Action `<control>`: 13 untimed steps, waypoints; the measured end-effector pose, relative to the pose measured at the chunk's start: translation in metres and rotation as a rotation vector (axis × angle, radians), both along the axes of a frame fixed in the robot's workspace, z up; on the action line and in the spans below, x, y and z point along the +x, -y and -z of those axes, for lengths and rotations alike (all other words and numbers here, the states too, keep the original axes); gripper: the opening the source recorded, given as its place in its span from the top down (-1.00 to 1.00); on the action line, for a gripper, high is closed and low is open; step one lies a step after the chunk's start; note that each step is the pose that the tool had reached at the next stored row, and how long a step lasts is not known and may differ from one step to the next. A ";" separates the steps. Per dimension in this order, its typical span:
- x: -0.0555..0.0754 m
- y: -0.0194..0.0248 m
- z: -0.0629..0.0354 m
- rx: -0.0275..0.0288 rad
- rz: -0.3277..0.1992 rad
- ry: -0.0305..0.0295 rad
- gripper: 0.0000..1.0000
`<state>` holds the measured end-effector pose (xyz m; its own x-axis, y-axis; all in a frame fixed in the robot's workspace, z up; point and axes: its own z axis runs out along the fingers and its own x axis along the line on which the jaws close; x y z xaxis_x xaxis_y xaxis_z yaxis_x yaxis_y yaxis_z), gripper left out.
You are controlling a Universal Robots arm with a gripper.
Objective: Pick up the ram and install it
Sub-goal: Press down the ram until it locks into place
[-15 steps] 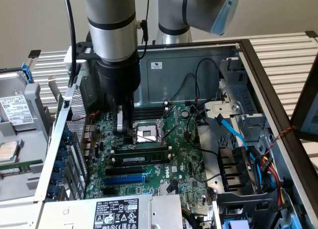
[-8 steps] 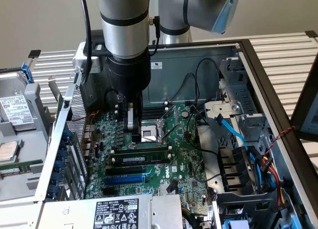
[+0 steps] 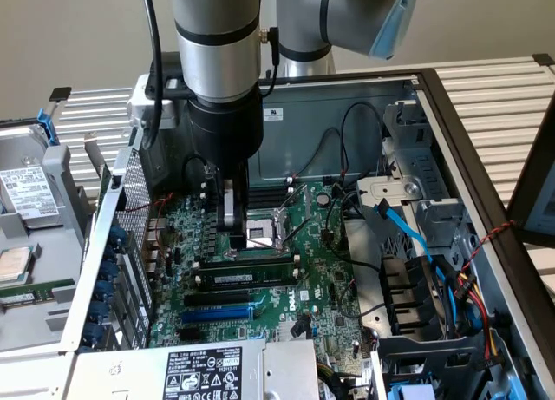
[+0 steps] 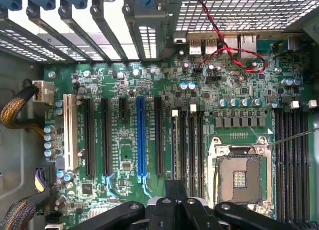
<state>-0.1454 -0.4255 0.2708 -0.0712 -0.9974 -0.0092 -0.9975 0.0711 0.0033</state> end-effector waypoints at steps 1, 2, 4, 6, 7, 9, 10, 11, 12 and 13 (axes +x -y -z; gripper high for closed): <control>0.000 0.0000 0.0000 0.0000 -0.003 0.0000 0.80; 0.000 0.0000 0.0000 0.0000 -0.006 0.0000 0.80; 0.000 0.0000 0.0000 0.0001 -0.010 0.0000 0.80; 0.000 -0.0001 0.0001 0.0034 0.001 0.0003 0.80; 0.000 -0.0001 0.0001 0.0038 0.014 0.0003 0.80; 0.000 0.0000 0.0000 0.0052 0.040 0.0002 0.80; 0.000 0.0000 0.0000 0.0061 0.053 0.0003 0.80; 0.000 0.0000 0.0000 0.0070 0.067 0.0003 0.80; 0.000 0.0000 0.0001 0.0076 0.081 0.0004 0.80; 0.000 0.0000 0.0001 0.0082 0.096 0.0004 0.80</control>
